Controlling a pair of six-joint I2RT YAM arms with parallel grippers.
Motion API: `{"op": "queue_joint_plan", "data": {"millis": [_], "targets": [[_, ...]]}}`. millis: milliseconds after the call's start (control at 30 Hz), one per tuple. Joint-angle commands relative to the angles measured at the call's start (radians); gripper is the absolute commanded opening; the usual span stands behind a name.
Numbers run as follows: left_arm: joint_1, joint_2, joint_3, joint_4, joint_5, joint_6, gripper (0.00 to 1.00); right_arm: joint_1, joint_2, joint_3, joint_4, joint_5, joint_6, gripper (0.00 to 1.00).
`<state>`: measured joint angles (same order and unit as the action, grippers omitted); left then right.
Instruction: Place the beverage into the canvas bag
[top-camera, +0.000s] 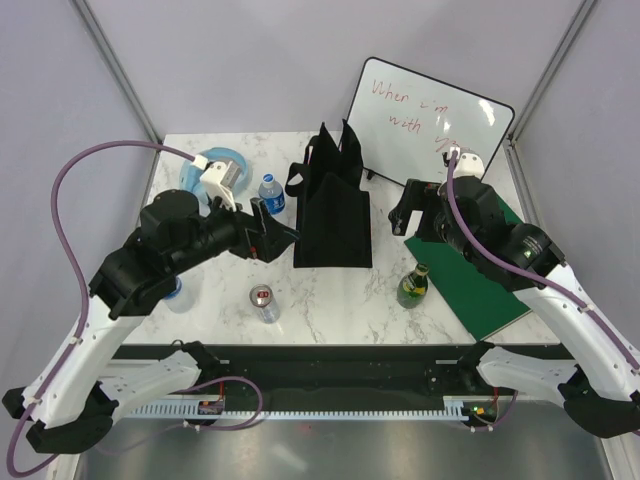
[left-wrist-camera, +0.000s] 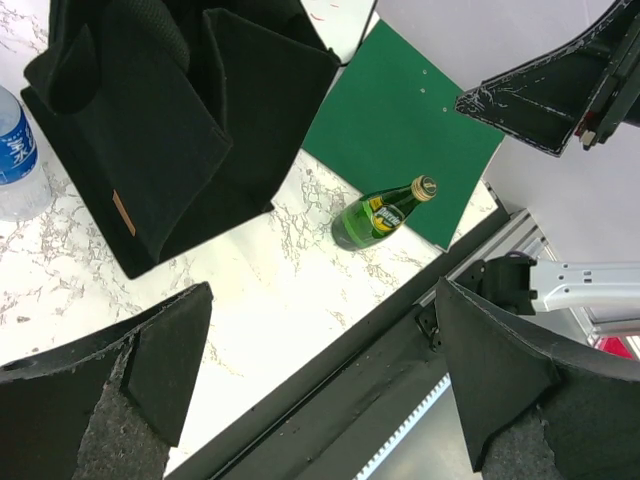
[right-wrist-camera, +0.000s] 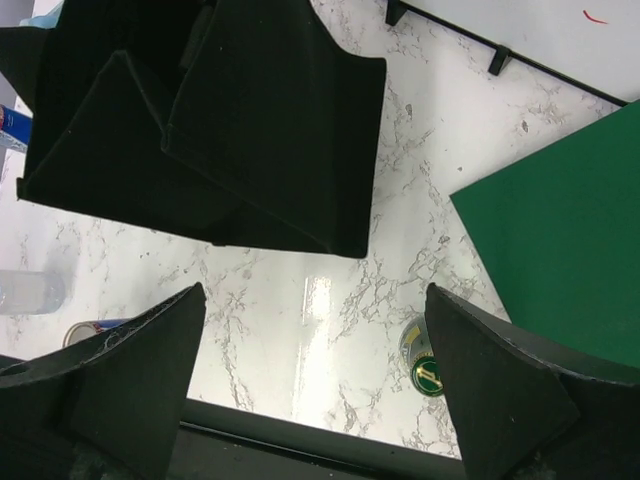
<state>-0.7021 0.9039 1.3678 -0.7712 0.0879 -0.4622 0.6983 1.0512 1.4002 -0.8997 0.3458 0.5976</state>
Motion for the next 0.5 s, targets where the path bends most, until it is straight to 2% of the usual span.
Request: {"op": "queue_joint_plan", "data": {"millis": [0, 300, 367, 467], "targets": [[0.0, -0.016, 0.005, 0.021, 0.006, -0.015, 1.0, 0.003, -0.014, 0.026, -0.028, 0.027, -0.018, 0.98], [0.0, -0.028, -0.009, 0.015, 0.004, -0.012, 1.0, 0.003, 0.038, 0.039, -0.132, 0.071, 0.016, 0.98], [0.0, -0.039, -0.012, 0.015, 0.012, -0.012, 1.0, 0.003, 0.062, 0.037, -0.168, 0.078, 0.015, 0.94], [0.001, -0.068, -0.036, 0.016, -0.003, -0.004, 1.0, -0.008, 0.107, 0.037, -0.22, 0.073, -0.024, 0.94]]}}
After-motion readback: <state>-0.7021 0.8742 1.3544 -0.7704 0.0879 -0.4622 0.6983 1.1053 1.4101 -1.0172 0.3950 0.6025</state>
